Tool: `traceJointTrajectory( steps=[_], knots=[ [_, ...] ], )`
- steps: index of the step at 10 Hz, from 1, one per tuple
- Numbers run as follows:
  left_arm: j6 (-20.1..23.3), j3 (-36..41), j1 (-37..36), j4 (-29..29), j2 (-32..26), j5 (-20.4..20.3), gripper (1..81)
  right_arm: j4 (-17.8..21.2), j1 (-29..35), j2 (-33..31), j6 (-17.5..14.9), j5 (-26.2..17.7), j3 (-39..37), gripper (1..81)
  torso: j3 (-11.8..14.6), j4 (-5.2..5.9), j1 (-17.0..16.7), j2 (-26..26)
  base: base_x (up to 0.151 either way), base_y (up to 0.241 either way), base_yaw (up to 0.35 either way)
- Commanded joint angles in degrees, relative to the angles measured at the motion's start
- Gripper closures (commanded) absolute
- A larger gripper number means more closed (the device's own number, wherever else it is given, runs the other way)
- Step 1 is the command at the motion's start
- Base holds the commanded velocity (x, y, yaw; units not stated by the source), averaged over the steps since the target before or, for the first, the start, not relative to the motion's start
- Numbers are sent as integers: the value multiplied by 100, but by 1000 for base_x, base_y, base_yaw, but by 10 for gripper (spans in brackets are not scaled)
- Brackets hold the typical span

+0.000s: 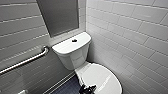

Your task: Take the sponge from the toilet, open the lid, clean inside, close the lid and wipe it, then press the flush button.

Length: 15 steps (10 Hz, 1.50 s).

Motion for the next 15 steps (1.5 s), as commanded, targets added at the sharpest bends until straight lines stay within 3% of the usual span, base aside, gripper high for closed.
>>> traceJointTrajectory(
  steps=[1, 7, 15],
  knots=[
    [20, 12, -584, -43, 270, 954, 10, -144, 101, -196, 13, -313, 108, 811, 0, 0, 0, 0, 0, 0, 0],
    [-542, 1128, -891, -87, -364, 769, 10, -145, 92, -144, 4, -304, 64, 811, -2, 0, 2, 2, 0, 0, 0],
    [-647, 1225, -1164, -60, -293, 751, 10, -153, 145, -82, -5, -313, 20, 811, -6, 0, 2, 2, 0, 0, 0]
  ],
)
